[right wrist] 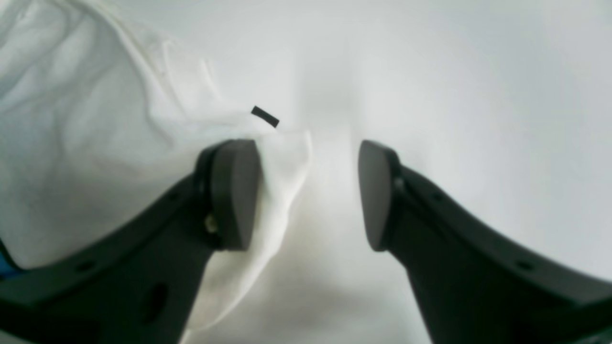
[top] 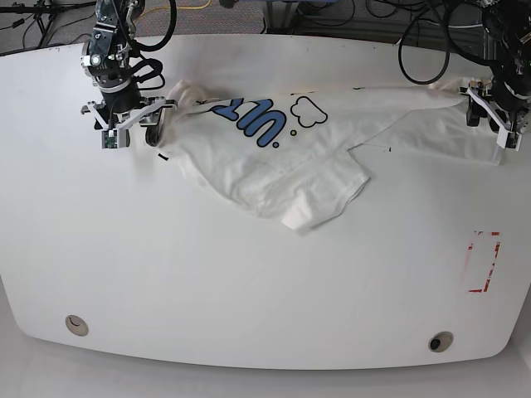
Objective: Fold the T-shirt properly
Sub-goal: 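Lower the stretched shirt onto the table with both grippers, then open both grippers to release the shirt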
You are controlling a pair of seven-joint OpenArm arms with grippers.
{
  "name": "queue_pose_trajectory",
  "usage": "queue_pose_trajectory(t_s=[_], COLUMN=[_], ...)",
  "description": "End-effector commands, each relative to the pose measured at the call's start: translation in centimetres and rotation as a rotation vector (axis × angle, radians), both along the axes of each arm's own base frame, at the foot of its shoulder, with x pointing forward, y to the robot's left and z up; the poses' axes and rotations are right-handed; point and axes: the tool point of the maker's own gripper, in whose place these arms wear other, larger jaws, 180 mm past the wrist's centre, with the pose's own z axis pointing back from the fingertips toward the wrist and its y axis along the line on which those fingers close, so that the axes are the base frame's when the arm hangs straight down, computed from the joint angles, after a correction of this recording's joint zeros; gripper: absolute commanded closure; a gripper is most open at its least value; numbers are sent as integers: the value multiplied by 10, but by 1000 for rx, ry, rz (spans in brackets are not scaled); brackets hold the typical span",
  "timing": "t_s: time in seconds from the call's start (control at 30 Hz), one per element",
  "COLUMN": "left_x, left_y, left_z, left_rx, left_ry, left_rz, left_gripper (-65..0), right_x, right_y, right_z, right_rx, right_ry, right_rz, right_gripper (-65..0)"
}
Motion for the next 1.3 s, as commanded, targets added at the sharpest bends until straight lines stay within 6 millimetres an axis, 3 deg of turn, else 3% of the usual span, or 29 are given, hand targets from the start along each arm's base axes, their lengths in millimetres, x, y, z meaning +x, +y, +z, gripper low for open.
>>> queue_pose_trajectory(t_s=[0.0, 0.13, 0.27, 0.47, 0.53, 0.87, 1.2, 1.27], left_x=[14, 19, 21, 23, 22, 18, 13, 14], left_y=[3, 3, 6, 11, 16, 18, 23, 24], left_z=[18, 22, 23, 28, 29, 28, 31, 32], left_rx=[22, 23, 23, 33, 33, 37, 54, 56], left_ry=[-64, -78, -70, -77, -76, -63, -64, -63], left_rz=[-16, -16, 0, 17, 33, 41, 55, 55], left_gripper=[-285, -295, -394, -485, -479, -439, -435, -441], right_x=[8, 8, 11, 9, 5, 14, 53, 75], right_y=[0, 1, 2, 3, 3, 20, 60, 77], right_z=[15, 18, 24, 21, 10, 14, 20, 26], right_rx=[0, -5, -13, -9, 8, 62, 174, 199], right_ry=[-59, -65, -81, -71, -40, -73, -133, -157], right_rz=[3, 8, 19, 22, 8, 4, 17, 52], right_gripper=[-386, -437, -419, -368, -347, -387, -441, -451])
